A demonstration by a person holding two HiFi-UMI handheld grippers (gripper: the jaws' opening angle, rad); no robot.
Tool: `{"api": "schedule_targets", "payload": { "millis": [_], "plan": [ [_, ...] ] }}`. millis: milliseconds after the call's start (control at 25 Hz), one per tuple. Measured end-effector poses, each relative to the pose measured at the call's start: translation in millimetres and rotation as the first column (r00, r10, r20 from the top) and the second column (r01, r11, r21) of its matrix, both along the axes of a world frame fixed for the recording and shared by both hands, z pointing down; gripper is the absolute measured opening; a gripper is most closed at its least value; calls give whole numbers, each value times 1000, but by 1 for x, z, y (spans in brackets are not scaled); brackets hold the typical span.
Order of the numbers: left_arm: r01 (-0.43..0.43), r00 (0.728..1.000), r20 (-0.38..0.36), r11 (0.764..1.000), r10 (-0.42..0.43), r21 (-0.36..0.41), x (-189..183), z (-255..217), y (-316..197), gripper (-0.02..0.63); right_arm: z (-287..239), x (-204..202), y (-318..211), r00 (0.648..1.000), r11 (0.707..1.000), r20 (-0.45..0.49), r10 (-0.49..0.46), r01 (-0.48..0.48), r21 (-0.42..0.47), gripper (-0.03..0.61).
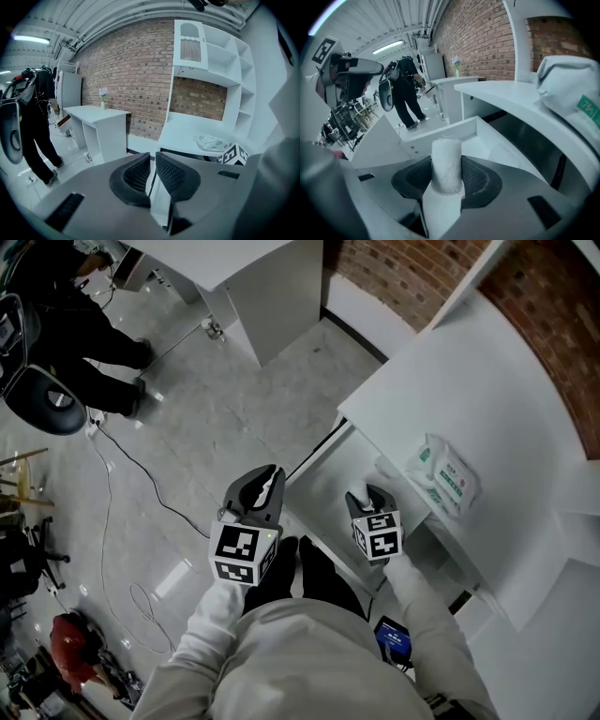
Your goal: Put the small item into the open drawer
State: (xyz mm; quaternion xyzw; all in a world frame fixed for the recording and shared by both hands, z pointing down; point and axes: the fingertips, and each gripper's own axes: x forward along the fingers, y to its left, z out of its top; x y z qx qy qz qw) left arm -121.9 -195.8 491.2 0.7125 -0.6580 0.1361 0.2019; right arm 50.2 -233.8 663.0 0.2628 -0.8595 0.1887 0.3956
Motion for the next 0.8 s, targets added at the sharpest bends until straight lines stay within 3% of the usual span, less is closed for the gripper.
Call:
{"api": "schedule_targets", "payload": {
  "millis": [600,800],
  "plan": [
    [47,999,-9,998,-48,-50,-11,13,3,51,75,3,17,974,987,-191,-124,100,-130,199],
    [74,997,-6,995,-75,-65,-19,18,9,51,81,-1,25,966,979,-212,-148,112,-171,199]
  ]
}}
